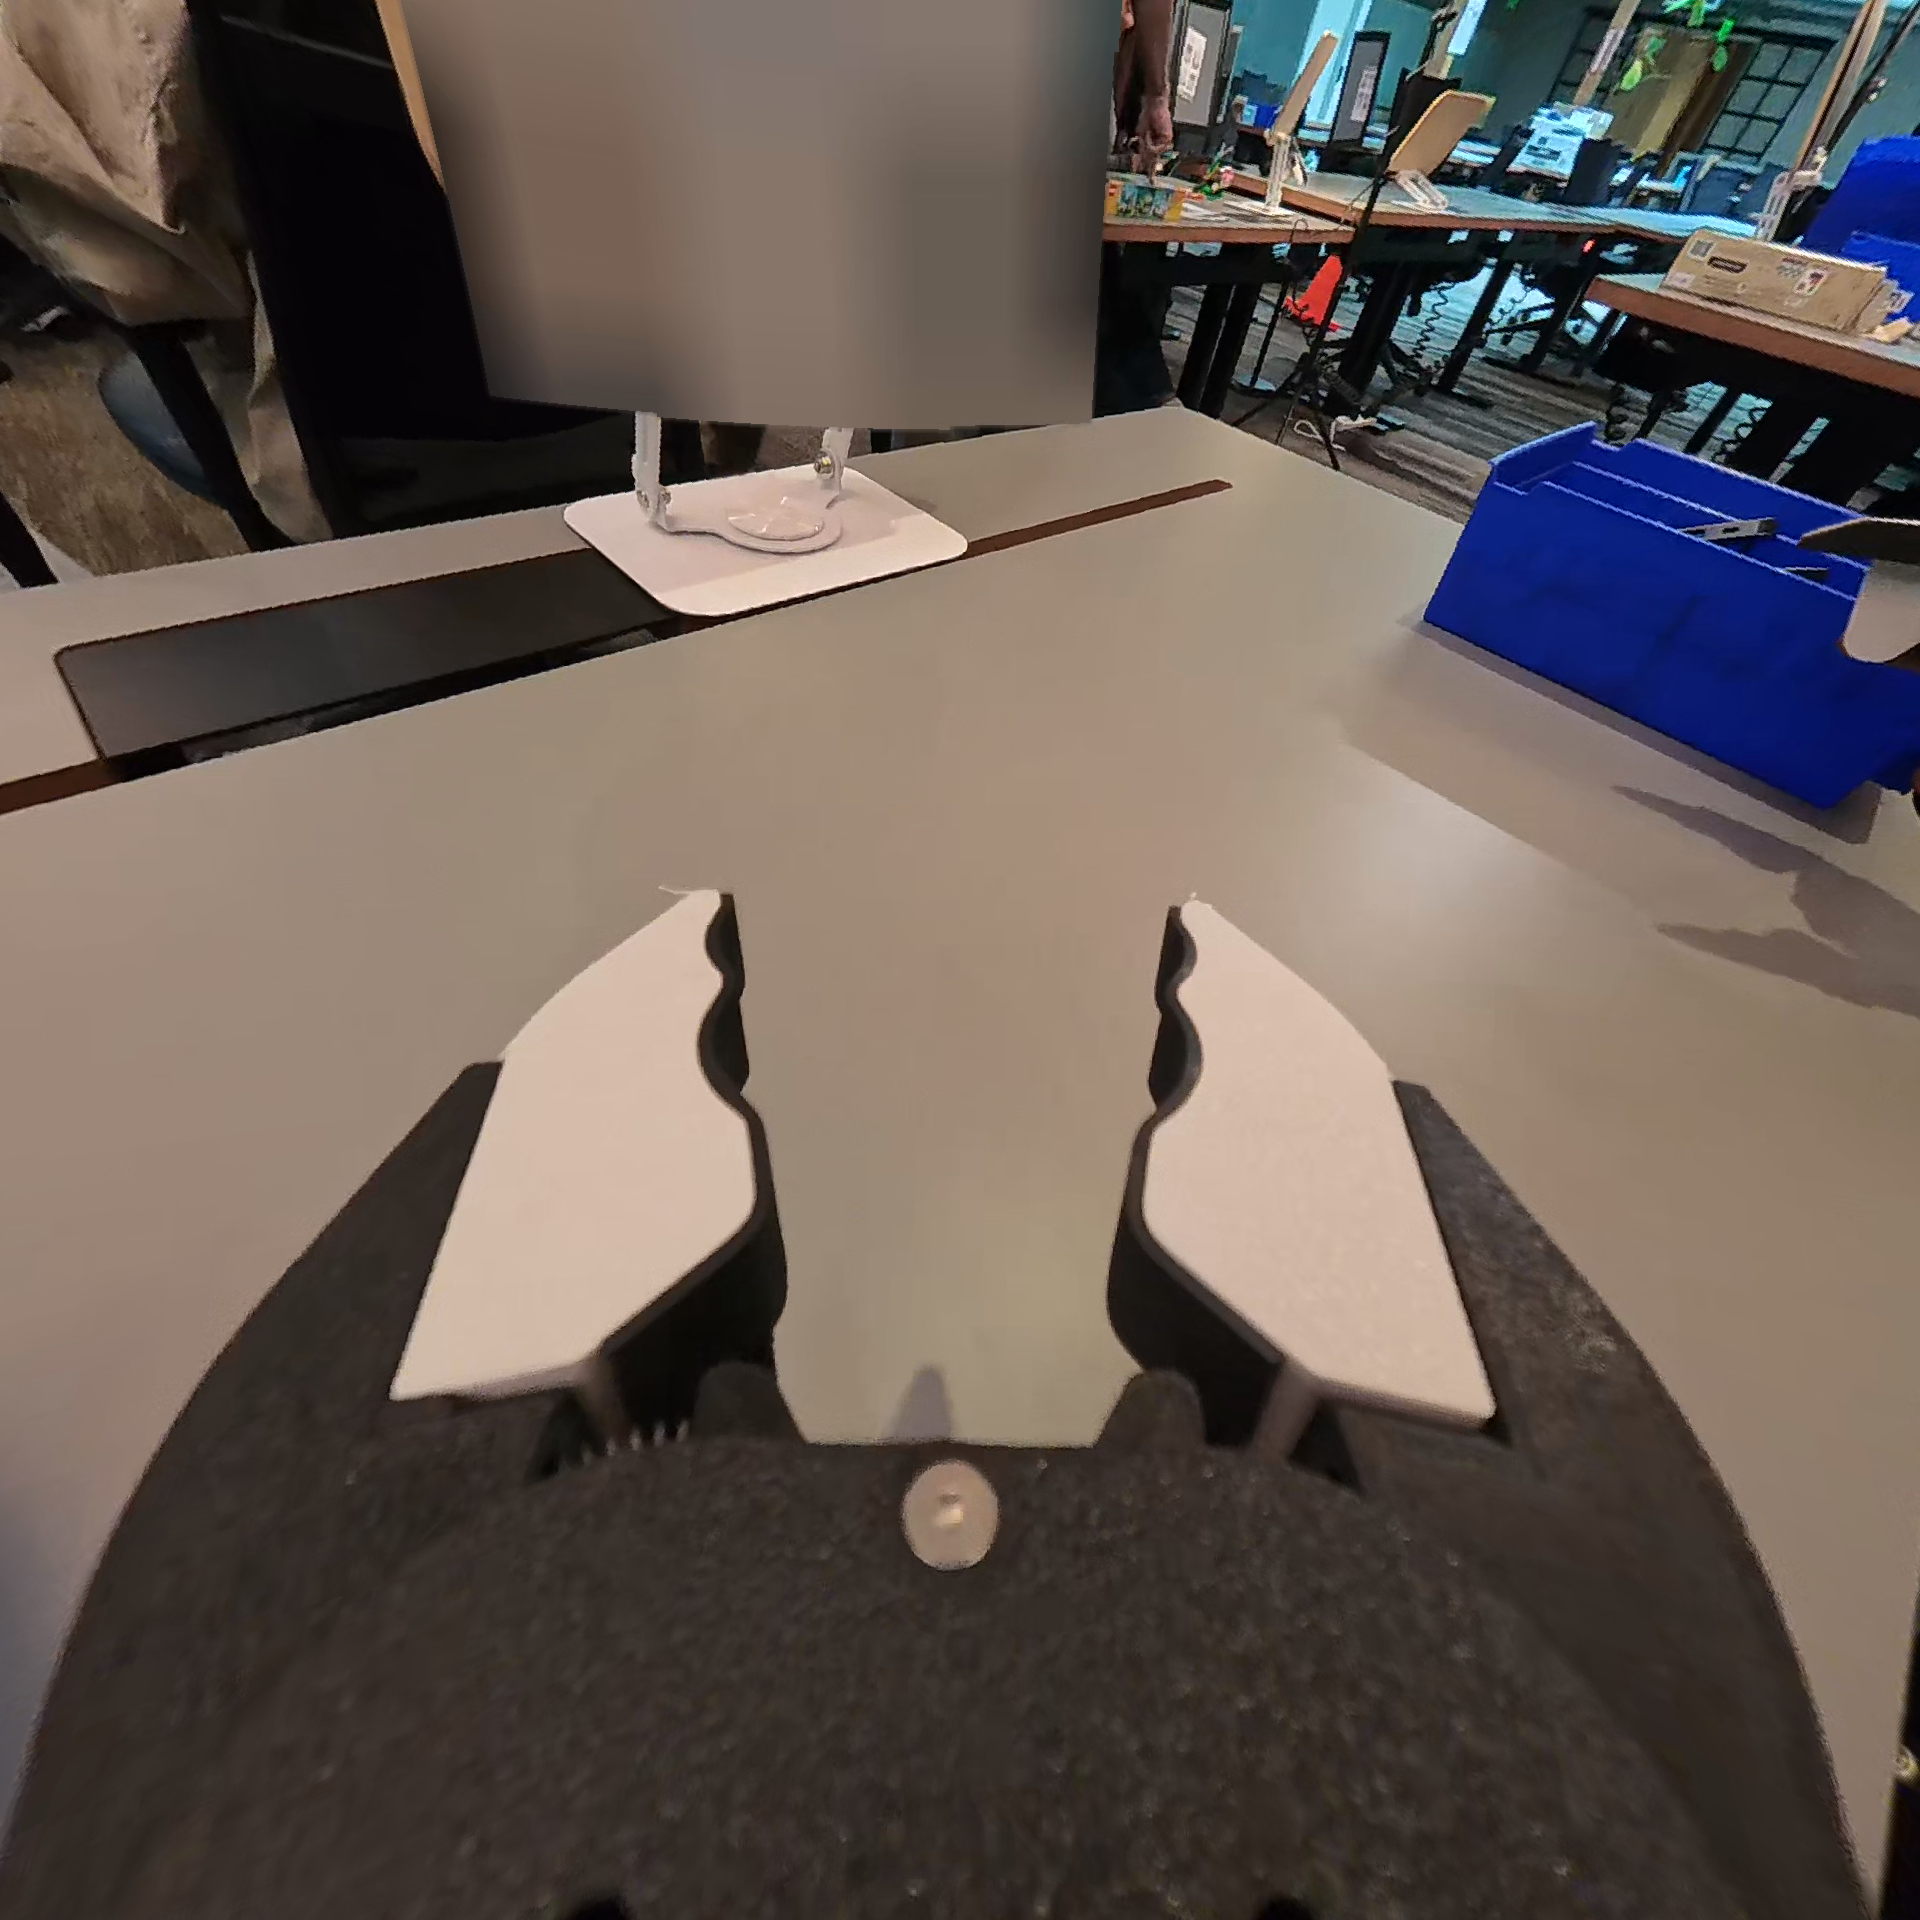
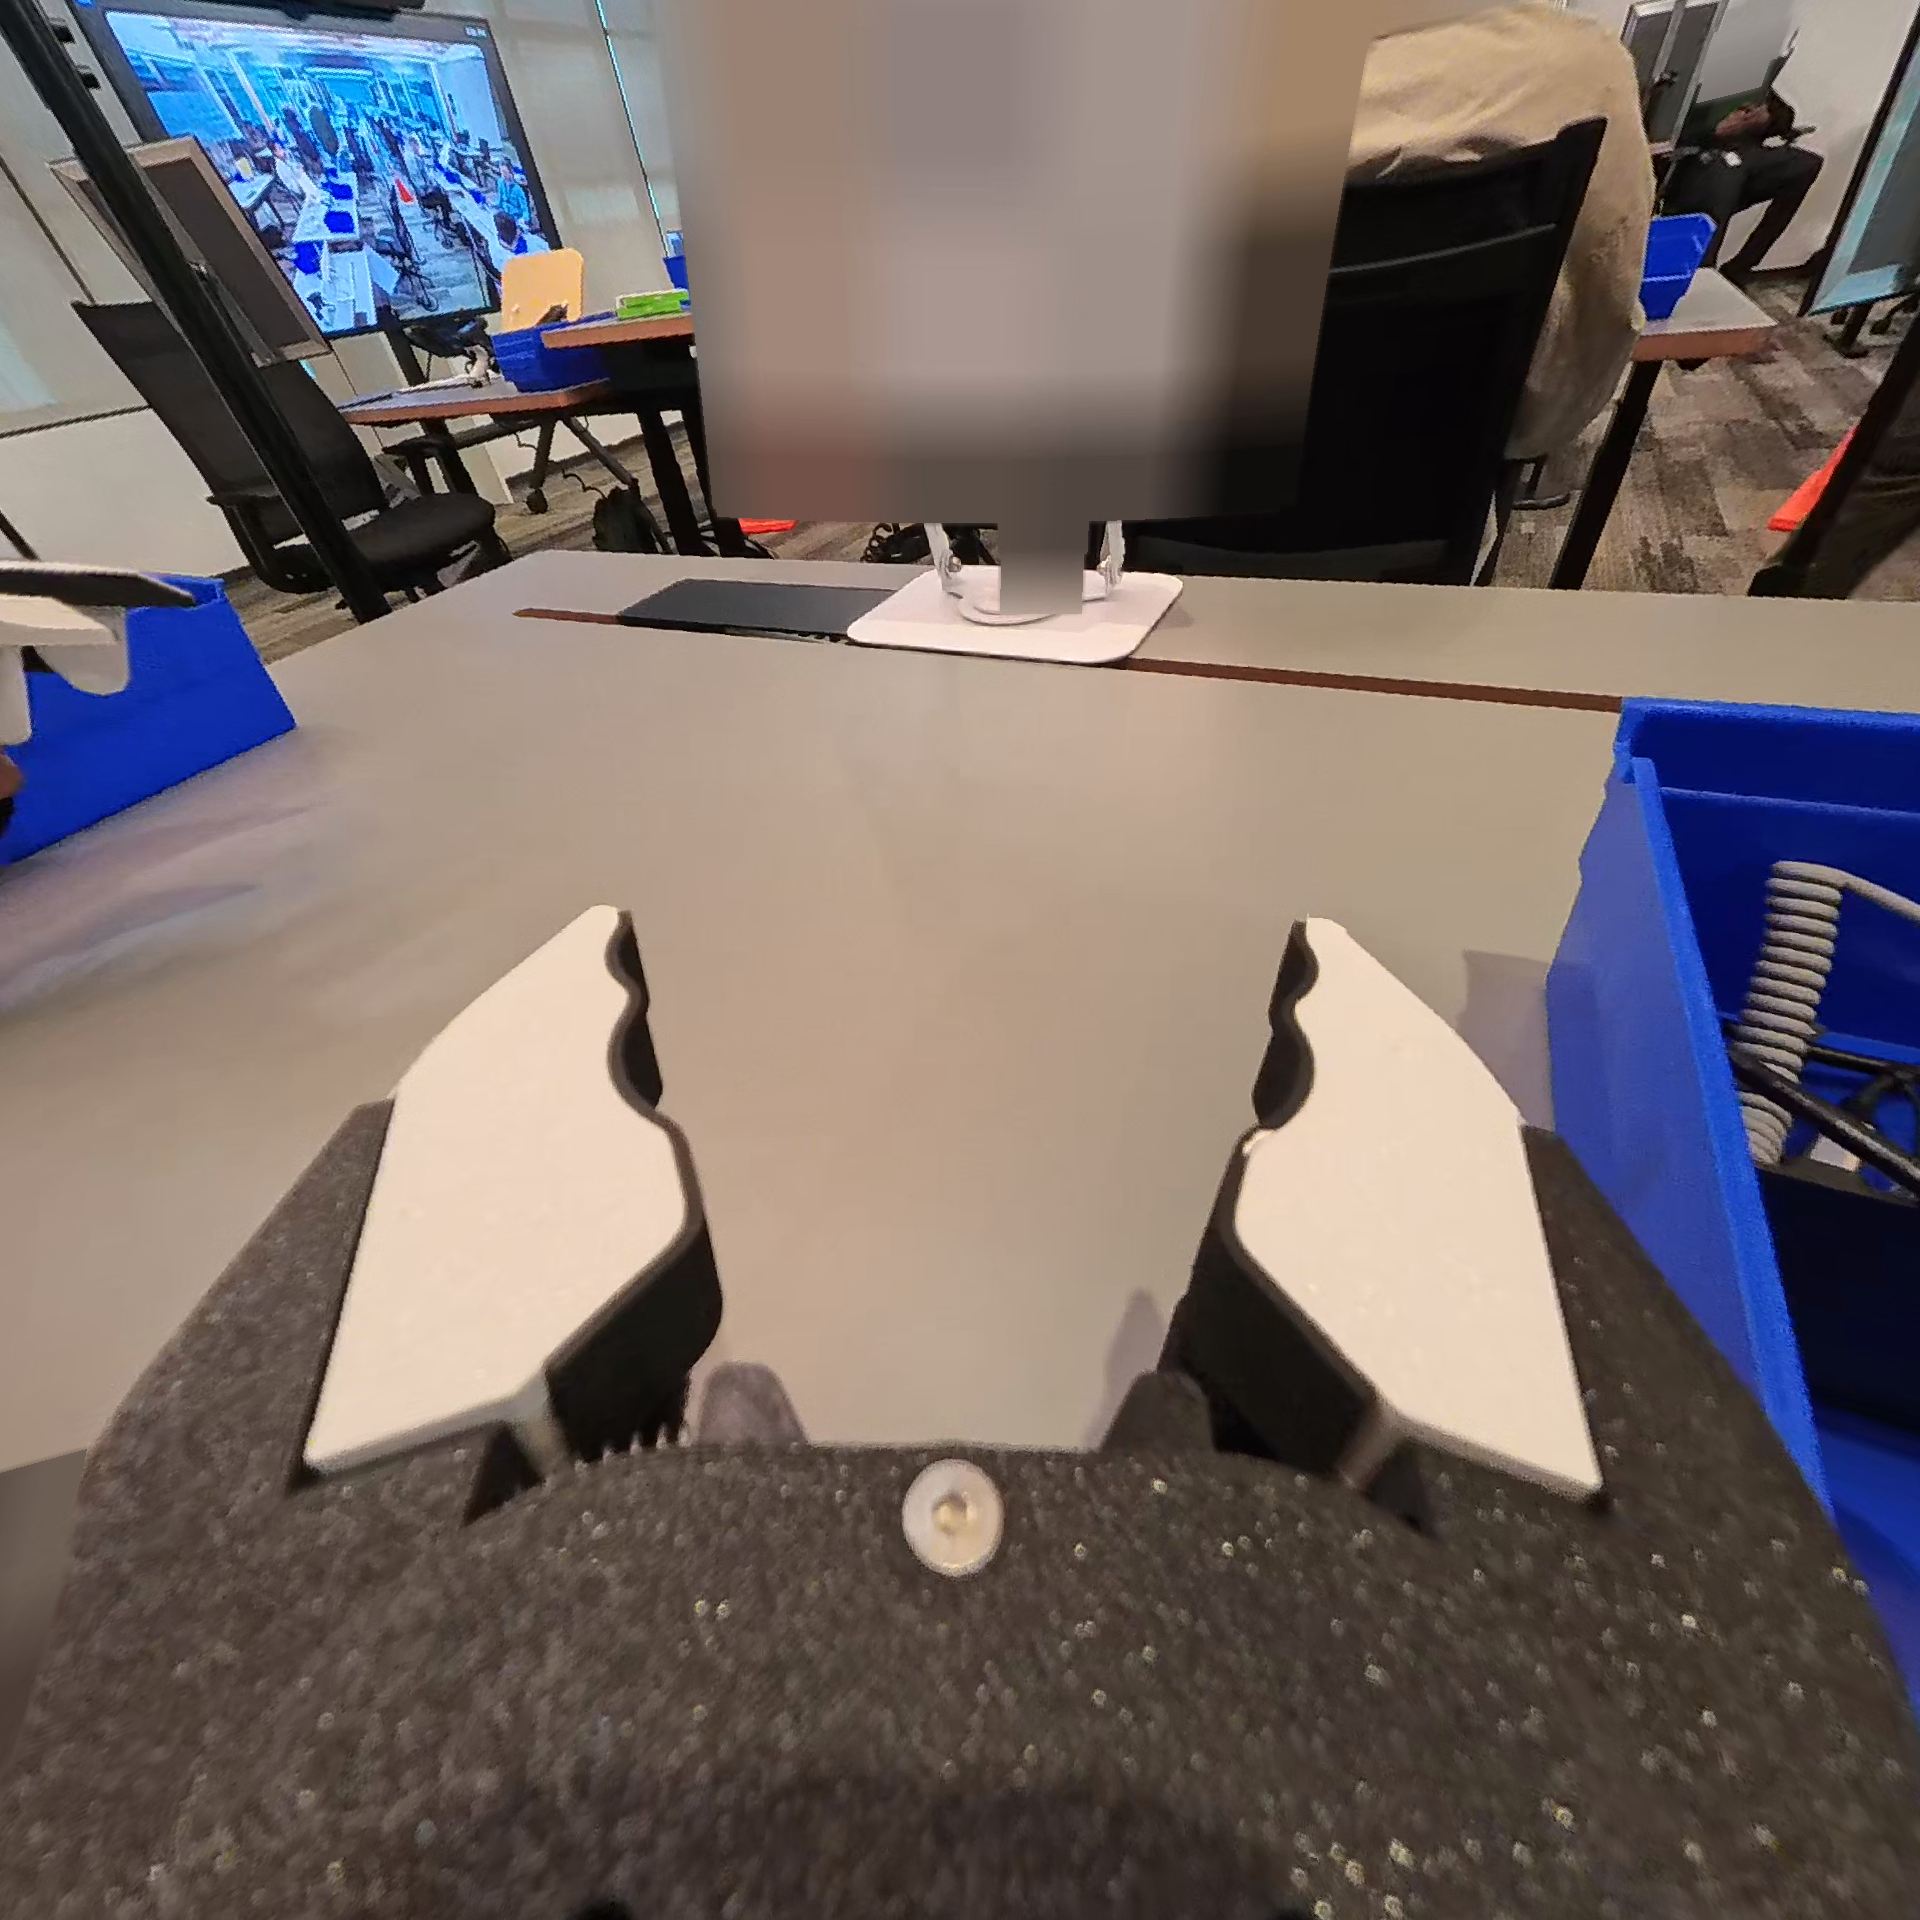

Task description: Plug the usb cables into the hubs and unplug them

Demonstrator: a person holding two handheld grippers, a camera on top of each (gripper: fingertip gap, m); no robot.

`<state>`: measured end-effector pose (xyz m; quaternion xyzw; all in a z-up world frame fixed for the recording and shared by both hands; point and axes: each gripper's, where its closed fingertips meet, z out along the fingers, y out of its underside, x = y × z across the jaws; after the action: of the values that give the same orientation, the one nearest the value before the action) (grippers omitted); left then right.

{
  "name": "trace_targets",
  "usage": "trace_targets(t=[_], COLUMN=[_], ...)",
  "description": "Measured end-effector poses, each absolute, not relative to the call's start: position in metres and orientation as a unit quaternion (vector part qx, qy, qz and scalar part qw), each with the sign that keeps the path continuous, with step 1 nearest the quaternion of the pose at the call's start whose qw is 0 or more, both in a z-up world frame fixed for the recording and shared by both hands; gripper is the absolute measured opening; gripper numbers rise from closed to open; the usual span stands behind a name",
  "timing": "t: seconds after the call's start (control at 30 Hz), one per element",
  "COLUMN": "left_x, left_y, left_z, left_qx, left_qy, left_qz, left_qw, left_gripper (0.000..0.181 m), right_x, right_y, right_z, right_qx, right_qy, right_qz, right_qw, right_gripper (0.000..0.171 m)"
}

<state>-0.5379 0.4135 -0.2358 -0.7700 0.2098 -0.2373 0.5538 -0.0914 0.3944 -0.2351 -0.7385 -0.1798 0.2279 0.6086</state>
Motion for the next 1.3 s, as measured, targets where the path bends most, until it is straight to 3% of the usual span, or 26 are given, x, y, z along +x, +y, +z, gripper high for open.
trace_targets(t=[0.57, 0.87, 1.3], left_x=[-0.622, -0.686, -0.660], left_y=[0.349, 0.325, 0.327], left_z=[-0.177, -0.174, -0.184], left_qx=[-0.792, -0.812, -0.808], left_qy=[0.173, 0.127, 0.145], left_qz=[-0.149, -0.091, -0.114], left_qw=[0.566, 0.562, 0.560], left_gripper=[0.074, 0.073, 0.073], right_x=[-0.100, -0.106, -0.102], right_y=[0.397, 0.397, 0.395], right_z=[-0.238, -0.241, -0.241], right_qx=[-0.738, -0.739, -0.740], right_qy=[-0.190, -0.195, -0.191], right_qz=[0.236, 0.242, 0.238], right_qw=[0.603, 0.598, 0.599], right_gripper=[0.111, 0.111, 0.111])
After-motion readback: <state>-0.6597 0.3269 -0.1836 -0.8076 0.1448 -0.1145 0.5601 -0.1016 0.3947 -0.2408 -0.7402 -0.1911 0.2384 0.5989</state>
